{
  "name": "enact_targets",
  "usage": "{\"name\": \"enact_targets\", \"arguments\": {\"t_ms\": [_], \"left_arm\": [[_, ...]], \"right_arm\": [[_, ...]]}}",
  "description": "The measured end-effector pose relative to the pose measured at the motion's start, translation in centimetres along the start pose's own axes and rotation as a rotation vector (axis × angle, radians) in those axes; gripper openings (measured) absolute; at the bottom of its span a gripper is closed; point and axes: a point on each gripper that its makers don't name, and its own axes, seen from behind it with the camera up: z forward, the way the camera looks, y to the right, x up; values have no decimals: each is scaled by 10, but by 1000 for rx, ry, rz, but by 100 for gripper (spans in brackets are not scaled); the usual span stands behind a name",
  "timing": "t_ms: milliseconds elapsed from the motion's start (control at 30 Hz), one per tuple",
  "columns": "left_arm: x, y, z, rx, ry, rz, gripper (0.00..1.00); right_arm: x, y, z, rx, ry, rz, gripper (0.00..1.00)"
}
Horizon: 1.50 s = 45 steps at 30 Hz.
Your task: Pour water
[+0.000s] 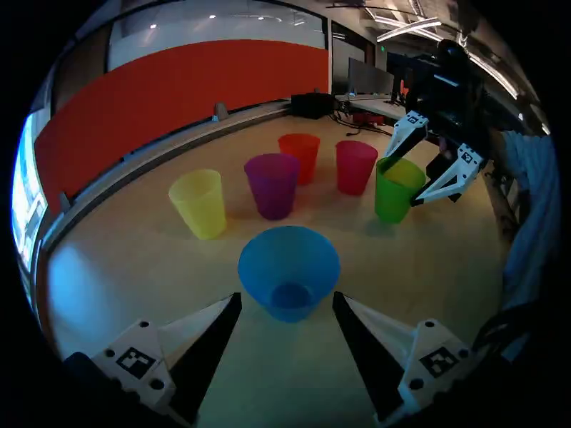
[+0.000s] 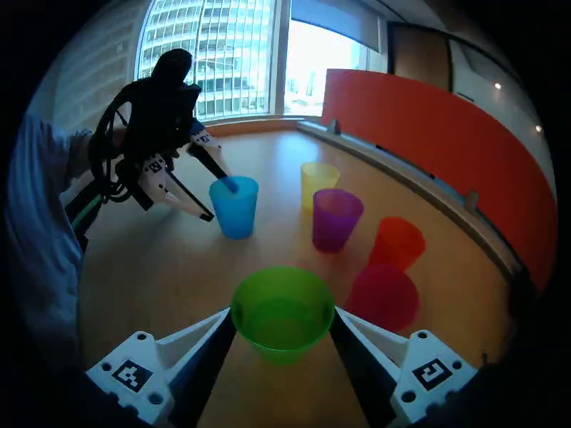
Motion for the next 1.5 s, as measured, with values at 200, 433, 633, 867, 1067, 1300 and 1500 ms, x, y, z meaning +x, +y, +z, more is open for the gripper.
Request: {"name": "enact_targets", "arguments": {"t_ms": [200, 433, 633, 867, 1067, 1300, 1500], "left_arm": [[3, 0, -8, 6, 12, -6, 95], [4, 3, -13, 7, 19, -15, 95], [3, 5, -16, 6, 17, -20, 95], [4, 9, -19, 5, 22, -22, 95], [3, 7, -27, 17, 29, -28, 95], [-2, 3, -36, 48, 42, -49, 95], [-4, 0, -45, 87, 64, -60, 95]], "right_arm": [[-7, 1, 3, -8, -6, 2, 91], [-10, 1, 3, -12, -1, 15, 91], [-15, 2, 1, -24, -5, 28, 92], [-26, 6, 1, -49, -23, 38, 99], [-29, 5, -8, -64, -18, 56, 100], [-33, 6, -28, -97, -9, 72, 100], [-41, 6, -48, -141, 0, 97, 100]]}}
